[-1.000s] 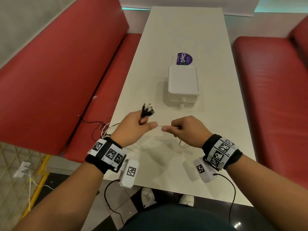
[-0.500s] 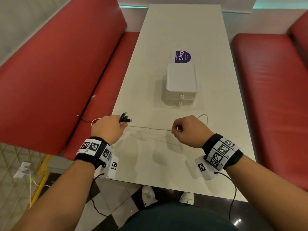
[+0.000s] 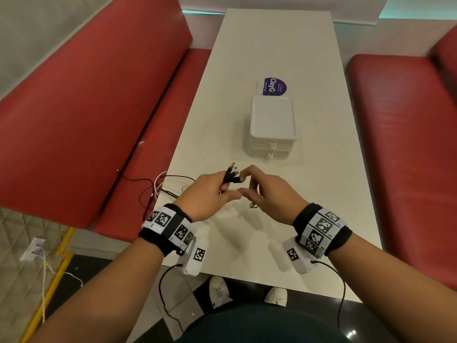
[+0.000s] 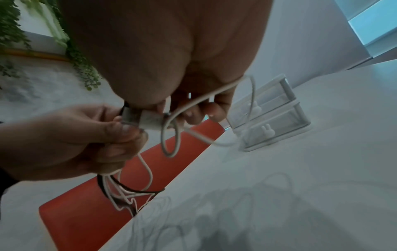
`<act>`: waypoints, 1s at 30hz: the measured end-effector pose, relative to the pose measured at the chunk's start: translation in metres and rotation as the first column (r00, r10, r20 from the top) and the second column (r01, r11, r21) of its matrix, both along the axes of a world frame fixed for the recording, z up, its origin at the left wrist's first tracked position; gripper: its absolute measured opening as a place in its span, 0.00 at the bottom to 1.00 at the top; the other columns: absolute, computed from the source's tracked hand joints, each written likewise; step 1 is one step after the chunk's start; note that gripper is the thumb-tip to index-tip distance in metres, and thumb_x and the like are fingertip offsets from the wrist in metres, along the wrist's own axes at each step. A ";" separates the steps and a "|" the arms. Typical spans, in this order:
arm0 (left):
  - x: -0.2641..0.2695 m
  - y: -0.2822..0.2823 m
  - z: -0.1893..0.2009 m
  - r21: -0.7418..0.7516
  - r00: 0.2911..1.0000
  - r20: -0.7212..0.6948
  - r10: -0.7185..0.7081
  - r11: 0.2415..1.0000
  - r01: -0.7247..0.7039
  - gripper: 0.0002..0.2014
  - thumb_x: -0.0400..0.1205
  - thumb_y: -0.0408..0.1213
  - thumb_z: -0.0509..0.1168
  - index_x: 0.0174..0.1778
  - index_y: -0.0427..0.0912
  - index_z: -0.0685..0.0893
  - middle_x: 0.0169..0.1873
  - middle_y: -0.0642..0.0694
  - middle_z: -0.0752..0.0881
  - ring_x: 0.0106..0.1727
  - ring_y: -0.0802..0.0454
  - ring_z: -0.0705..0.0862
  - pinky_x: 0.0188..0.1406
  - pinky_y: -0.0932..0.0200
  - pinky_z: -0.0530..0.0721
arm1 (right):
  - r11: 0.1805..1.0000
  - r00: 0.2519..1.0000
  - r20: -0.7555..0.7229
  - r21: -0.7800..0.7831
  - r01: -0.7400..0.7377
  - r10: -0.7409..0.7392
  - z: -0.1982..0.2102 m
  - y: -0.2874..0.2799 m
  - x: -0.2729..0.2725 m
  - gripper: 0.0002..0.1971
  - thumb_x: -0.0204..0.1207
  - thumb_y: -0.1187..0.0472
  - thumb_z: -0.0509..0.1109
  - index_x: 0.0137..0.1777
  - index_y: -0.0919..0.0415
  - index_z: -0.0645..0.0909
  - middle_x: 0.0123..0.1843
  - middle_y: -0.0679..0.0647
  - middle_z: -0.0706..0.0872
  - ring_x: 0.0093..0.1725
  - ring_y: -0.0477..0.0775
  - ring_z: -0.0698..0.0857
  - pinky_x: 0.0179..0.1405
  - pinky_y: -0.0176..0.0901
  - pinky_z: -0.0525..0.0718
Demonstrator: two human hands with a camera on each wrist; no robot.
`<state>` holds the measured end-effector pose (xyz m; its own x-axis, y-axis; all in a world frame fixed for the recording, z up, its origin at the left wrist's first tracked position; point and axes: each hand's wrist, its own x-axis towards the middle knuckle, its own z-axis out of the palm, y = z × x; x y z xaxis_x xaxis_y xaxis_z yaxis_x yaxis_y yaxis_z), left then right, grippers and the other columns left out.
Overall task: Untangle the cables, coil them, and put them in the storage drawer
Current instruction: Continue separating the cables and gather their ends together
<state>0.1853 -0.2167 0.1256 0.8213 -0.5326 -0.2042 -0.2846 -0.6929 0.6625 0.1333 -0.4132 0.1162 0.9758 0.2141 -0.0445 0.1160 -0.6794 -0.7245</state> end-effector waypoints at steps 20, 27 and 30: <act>0.001 0.020 -0.006 -0.208 0.975 -0.062 0.214 0.953 -0.222 0.16 0.84 0.46 0.68 0.39 0.38 0.74 0.29 0.52 0.73 0.38 0.37 0.81 0.44 0.45 0.81 | 0.953 0.958 -0.165 0.152 0.261 -0.235 -0.011 -0.008 0.009 0.11 0.82 0.54 0.72 0.41 0.59 0.80 0.38 0.52 0.87 0.39 0.52 0.85 0.48 0.53 0.84; 0.018 0.036 0.012 -0.205 0.932 0.108 0.347 0.925 -0.321 0.21 0.83 0.41 0.69 0.31 0.47 0.65 0.26 0.51 0.71 0.29 0.54 0.72 0.33 0.58 0.71 | 0.987 0.976 -0.150 0.018 0.161 -0.156 -0.015 -0.016 -0.001 0.18 0.86 0.42 0.63 0.40 0.54 0.79 0.23 0.44 0.75 0.24 0.44 0.72 0.31 0.39 0.72; 0.025 0.049 0.005 -0.115 0.940 0.066 0.335 0.938 -0.326 0.20 0.82 0.42 0.70 0.30 0.47 0.66 0.25 0.53 0.71 0.29 0.49 0.73 0.34 0.53 0.72 | 0.989 0.985 -0.128 -0.107 0.102 -0.115 -0.016 -0.022 -0.006 0.15 0.88 0.45 0.58 0.45 0.52 0.79 0.29 0.45 0.80 0.30 0.46 0.77 0.35 0.47 0.75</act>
